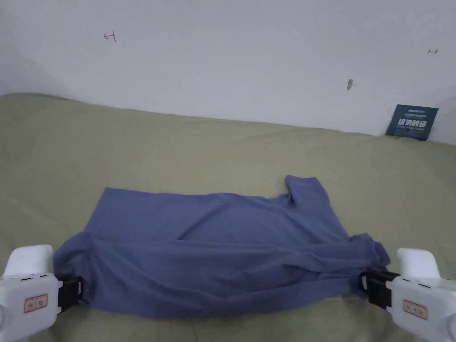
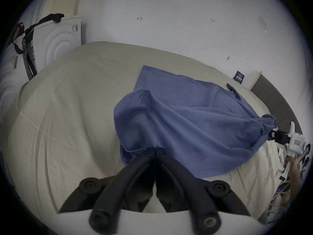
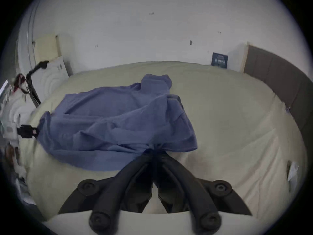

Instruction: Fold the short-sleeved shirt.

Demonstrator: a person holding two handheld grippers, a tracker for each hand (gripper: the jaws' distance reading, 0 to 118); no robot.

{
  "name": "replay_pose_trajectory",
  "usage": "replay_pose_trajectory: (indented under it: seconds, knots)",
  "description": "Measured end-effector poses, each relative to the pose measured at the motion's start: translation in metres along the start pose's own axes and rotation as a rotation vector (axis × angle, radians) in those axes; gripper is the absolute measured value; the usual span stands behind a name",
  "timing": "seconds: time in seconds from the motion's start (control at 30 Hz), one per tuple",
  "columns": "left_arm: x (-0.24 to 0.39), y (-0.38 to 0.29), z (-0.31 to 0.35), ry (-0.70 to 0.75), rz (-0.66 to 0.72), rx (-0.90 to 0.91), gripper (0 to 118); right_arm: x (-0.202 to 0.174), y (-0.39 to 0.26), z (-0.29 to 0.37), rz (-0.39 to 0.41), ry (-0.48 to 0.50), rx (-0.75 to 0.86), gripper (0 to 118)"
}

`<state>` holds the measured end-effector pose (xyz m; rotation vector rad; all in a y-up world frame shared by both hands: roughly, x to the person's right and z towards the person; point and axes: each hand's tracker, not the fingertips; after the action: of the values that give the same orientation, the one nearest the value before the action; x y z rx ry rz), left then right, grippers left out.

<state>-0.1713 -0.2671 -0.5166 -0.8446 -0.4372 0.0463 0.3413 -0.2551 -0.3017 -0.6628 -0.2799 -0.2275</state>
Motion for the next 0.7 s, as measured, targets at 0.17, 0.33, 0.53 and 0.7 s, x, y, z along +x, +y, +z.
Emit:
replay_pose_trajectory:
  seconds: [0.17,0.33,0.53,0.7]
  knots:
    - [-0.005,0.001,0.035,-0.033,0.001,0.02,0,0.015,-0.008,0.047,-0.151,0.149,-0.017,6]
    - [-0.005,-0.005,0.079,-0.06,-0.011,0.023,0,0.017,-0.031,0.097,-0.207,0.148,-0.049,6]
    - [-0.014,-0.044,0.13,-0.083,-0.041,-0.032,0,0.031,-0.066,0.153,-0.287,0.168,-0.168,6]
    - [-0.017,-0.091,0.144,-0.088,-0.05,-0.139,0,0.037,-0.111,0.172,-0.354,0.089,-0.341,6]
